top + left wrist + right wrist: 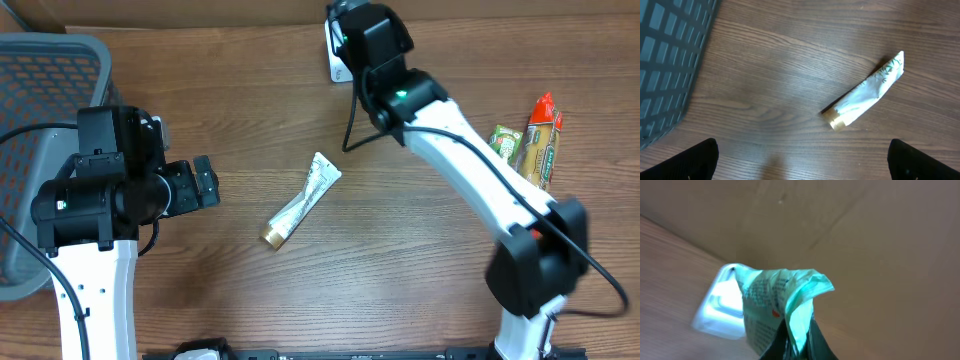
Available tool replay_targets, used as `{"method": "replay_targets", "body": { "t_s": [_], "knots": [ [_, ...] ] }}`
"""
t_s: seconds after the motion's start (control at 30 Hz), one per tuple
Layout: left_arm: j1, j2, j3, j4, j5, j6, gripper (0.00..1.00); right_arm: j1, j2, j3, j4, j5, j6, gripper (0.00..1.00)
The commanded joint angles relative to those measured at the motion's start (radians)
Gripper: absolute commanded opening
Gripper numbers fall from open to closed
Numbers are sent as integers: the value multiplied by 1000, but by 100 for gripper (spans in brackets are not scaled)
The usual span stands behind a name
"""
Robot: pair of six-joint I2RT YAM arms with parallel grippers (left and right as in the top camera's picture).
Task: Scan the item barcode
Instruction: 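Hold the wipes pack in front of the scanner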
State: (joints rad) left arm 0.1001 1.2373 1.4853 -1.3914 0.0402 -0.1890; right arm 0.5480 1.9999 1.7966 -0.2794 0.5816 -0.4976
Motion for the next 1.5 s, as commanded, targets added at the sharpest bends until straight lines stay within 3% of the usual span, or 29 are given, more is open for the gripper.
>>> {"method": "replay_targets", "body": {
  "t_s": [0.0,0.17,0.27,0.73,1.47],
  "knots": [
    [3,0,10,4,4,-17,100,-21,68,23,122,93,-385,4],
    [3,0,10,4,4,-17,100,-47,176,23,342,-40,-755,4],
    [3,0,10,4,4,-17,99,-61,227,23,475,-60,-837,4],
    [3,0,10,4,4,-17,100,-75,299,23,525,-248,-839,4],
    [3,0,10,4,4,-17,100,-79,333,23,511,-250,-843,4]
  ]
}}
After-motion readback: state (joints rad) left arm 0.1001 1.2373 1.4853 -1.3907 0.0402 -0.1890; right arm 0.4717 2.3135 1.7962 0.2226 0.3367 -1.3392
